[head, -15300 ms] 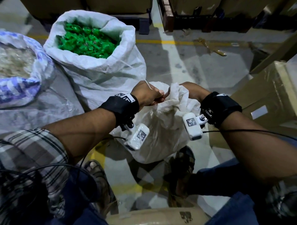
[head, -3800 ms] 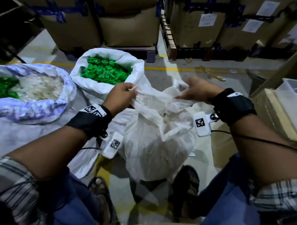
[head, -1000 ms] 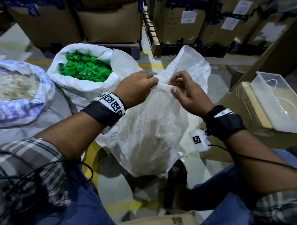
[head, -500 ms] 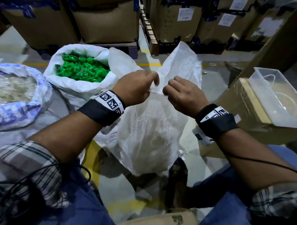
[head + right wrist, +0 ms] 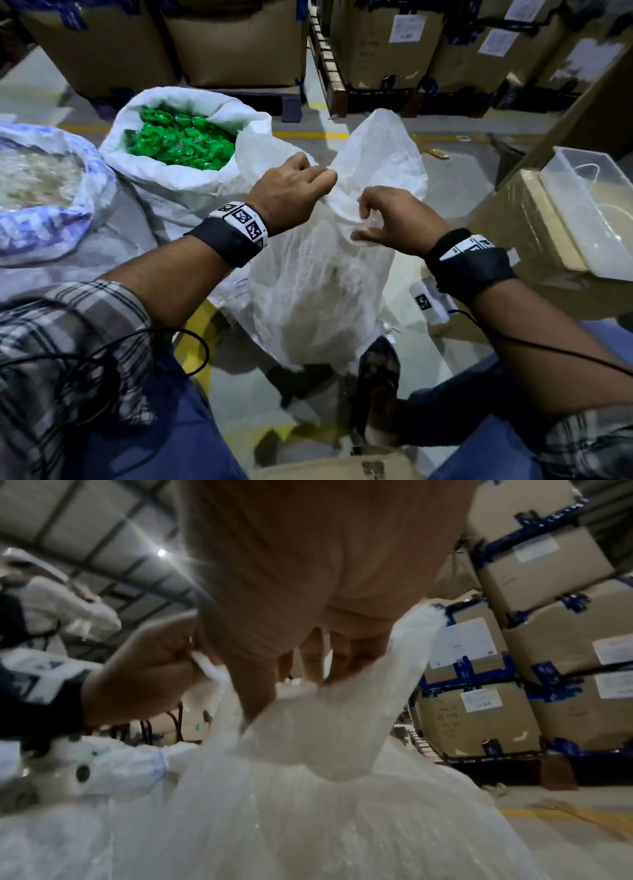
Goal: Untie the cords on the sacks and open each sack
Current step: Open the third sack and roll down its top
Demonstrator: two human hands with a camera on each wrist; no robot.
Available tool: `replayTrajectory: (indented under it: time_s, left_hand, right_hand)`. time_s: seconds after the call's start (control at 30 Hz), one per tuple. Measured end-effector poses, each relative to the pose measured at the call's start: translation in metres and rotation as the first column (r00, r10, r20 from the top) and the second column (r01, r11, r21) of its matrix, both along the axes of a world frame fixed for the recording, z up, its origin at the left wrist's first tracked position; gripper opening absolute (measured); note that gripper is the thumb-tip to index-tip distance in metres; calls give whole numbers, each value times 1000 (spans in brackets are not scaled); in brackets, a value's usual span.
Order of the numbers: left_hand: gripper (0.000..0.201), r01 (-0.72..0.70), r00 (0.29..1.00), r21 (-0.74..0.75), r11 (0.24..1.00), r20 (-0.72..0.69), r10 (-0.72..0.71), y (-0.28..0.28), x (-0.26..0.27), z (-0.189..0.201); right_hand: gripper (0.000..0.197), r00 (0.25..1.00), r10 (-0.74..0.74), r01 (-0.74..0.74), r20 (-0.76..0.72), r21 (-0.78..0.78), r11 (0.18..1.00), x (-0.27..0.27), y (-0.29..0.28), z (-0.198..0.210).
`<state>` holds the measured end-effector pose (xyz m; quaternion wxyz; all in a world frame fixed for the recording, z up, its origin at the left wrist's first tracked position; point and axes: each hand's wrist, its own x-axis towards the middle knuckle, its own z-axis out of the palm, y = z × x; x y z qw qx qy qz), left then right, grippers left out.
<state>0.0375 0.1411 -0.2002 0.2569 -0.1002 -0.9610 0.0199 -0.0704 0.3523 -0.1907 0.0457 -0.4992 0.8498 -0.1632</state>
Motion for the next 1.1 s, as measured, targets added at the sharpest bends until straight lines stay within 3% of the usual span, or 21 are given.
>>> replayTrajectory:
  time_s: [0.1,0.23,0.3,0.37,0.4,0.47,0.6,0.73,0.8,0.97,1.03,1.1]
  left_hand:
    - [20,4,999,26,1000,38,-5,11,-2,-1]
    - [35,-48,987,139,989,158,25,9,-4,1]
    - [51,-74,978,105,992,202,52,8,-8,3]
    - [58,-70,980,-14,997,188,71,7,-11,4]
    - [58,-68,981,-78,995,176,81,7,-13,5]
    - [56,-76,982,-163,984,158,102,9,-14,4]
    - [60,-100,964,-192,976,225,143,13,-12,0]
    - [73,-91,941,-83,992,319,113,5,-9,-6]
    - [68,-90,934,0,996,347,84,2,-9,-6]
    - [33,-41,957,80,996,288,16,-7,-12,6]
    - [21,9,958,72,997,285,-30,-10,-12,11]
    - [12,37,956,97,995,287,-63,-9,-10,15]
  right_hand:
    - [46,987,-106,113,-119,54,992,-1,1,-5]
    - [32,896,-114,134,-429,16,991,-1,1,-6]
    - [19,798,-133,90,-588,-102,991,-8,5,-2]
    - [19,704,-96,-10,-703,-145,989,-15,8,0]
    - [22,694,-67,-48,-717,-139,989,-16,8,-1]
    - [34,740,-3,-103,-673,-118,988,-14,4,-6]
    - [47,808,30,-88,-588,-71,994,-10,2,-13]
    - [57,898,23,-31,-440,-11,999,-14,9,-10]
    - [61,949,6,9,-314,46,999,-13,12,-13]
    - [41,997,-19,21,70,-22,1000,-21,12,-9]
    - [31,997,-11,7,72,47,999,-23,15,-5]
    - [24,998,8,1,-66,143,990,-22,17,-5]
